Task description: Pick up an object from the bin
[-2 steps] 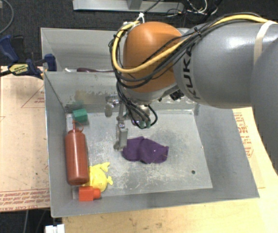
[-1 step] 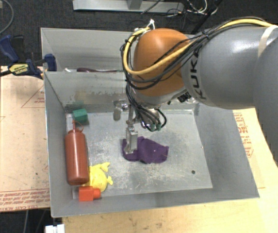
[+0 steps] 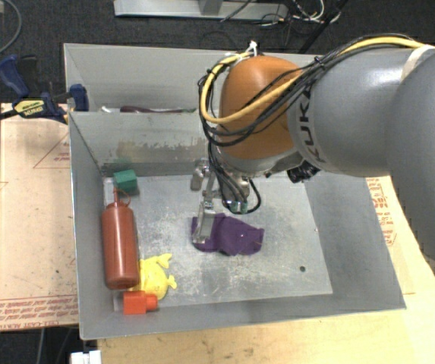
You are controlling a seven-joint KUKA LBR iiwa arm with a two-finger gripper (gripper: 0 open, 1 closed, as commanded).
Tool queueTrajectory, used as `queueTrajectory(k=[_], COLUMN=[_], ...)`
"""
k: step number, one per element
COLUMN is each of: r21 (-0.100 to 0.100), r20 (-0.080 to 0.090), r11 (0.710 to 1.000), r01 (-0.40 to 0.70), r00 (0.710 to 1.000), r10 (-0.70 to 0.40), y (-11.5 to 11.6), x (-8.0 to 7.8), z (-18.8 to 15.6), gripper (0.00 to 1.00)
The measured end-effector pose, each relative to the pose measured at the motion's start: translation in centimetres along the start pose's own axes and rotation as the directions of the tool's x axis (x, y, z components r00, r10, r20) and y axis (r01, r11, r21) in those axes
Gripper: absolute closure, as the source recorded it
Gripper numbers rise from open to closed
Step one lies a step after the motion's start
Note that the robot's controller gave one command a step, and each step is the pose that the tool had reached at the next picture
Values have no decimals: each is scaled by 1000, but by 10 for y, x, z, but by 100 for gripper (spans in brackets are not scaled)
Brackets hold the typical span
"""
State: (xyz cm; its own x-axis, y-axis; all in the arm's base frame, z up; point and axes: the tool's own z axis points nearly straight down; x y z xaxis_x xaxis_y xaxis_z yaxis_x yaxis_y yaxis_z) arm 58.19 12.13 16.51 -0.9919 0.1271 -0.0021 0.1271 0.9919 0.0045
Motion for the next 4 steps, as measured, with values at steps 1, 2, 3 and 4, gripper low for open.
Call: queueTrajectory(k=[1, 2, 3, 4], r21=[3, 1, 1, 1], r20=[-4, 0, -1, -1], r11=[998, 950, 977, 977], r01=[61, 313, 215, 215], r00=[998, 950, 977, 977], r10=[-61, -313, -215, -215], y=[-19, -33, -73, -73], x=[2, -4, -48, -48], z=[4, 22, 94, 94], gripper=[0, 0, 100, 100])
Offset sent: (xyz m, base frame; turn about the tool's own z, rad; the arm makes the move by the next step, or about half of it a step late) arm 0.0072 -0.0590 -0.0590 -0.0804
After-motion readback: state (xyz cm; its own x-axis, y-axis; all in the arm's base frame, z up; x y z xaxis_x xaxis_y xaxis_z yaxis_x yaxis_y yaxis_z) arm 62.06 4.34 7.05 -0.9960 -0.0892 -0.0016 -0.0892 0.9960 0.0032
